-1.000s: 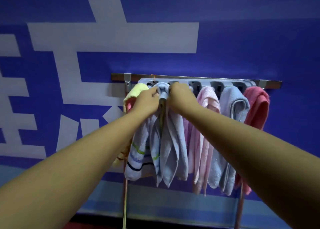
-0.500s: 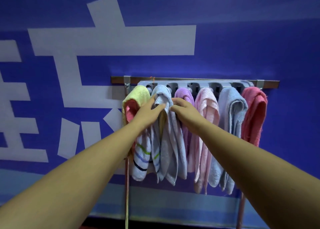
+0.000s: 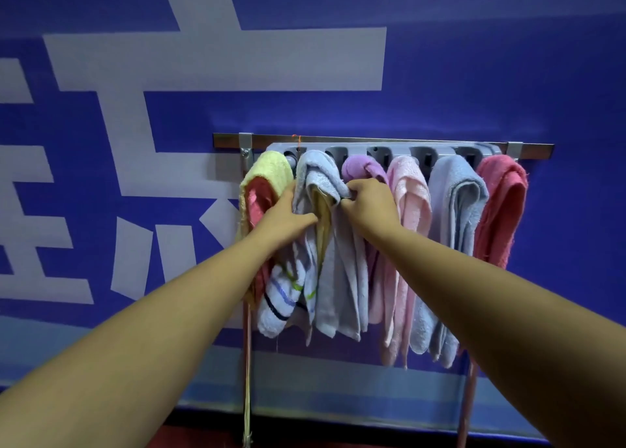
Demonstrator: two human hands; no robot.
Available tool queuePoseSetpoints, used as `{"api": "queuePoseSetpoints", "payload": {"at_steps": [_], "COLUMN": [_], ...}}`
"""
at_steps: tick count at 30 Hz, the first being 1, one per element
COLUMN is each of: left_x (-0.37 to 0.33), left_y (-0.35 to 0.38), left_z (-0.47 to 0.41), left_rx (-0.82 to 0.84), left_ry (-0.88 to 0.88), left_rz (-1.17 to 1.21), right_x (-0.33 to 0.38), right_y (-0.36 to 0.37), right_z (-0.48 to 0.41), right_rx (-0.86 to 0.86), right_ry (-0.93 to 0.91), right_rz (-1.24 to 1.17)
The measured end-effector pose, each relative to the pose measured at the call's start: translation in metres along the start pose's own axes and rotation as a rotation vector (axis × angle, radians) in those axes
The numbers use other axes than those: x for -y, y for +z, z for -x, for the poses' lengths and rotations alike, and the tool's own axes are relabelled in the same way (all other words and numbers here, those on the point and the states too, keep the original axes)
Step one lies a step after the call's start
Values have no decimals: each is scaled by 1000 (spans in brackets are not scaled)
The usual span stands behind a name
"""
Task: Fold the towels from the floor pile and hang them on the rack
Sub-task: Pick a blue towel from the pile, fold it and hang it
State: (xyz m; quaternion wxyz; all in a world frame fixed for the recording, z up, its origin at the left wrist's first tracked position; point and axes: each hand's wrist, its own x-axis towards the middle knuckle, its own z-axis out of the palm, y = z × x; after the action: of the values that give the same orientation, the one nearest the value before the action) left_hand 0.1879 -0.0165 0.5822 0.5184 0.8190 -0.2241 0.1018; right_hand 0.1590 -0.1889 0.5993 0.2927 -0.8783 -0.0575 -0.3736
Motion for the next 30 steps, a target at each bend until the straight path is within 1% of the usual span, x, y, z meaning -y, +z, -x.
{"api": "queuePoseSetpoints", "payload": {"at_steps": [3,4,5,6,7,9,10,13,14,16,18,20,22,24,26,28,30], "left_x": [-8,-8,-9,-6,-7,0,4,10,4,-9,-14,-18,-22,-23,-28,-36,-46], "left_y": [15,20,23,27,29,31,31,26,26,28,33,30,23,18,14,7,-1], "left_z": [7,8,11,11,14,12,9,0,2,8,5,2,2,8,16,20,17], "left_rx": [85,98,114,131,150,111,69,-93,-105,-126,-264,-346,-348,-286,-266,-343,-401], "left_ry": [-218,-290,-346,-373,-369,-339,-331,-264,-237,-174,-183,-193,-195,-172,-79,79,257], "left_rz": [427,530,580,574,507,340,311,462,469,276,61,-41,-100,-129,-141,-151,-237], "right_x": [-2,-1,-1,-1,-1,-5,-8,-13,-12,-11,-10,-12,-15,-15,-12,-8,-2], "right_y": [6,6,6,5,2,-1,-2,-3,-5,-7,-8,-12,-17,-19,-17,-11,-5], "right_z": [5,6,6,5,6,6,6,6,7,10,14,18,21,22,19,13,8], "right_rx": [-8,-3,5,18,37,115,157,256,283,324,325,263,218,221,208,178,148], "right_ry": [21,46,79,95,86,62,53,33,43,51,33,4,13,15,14,33,58], "right_rz": [-36,-75,-118,-141,-145,-142,-134,-130,-150,-190,-186,-77,-7,-24,-83,-146,-218]}}
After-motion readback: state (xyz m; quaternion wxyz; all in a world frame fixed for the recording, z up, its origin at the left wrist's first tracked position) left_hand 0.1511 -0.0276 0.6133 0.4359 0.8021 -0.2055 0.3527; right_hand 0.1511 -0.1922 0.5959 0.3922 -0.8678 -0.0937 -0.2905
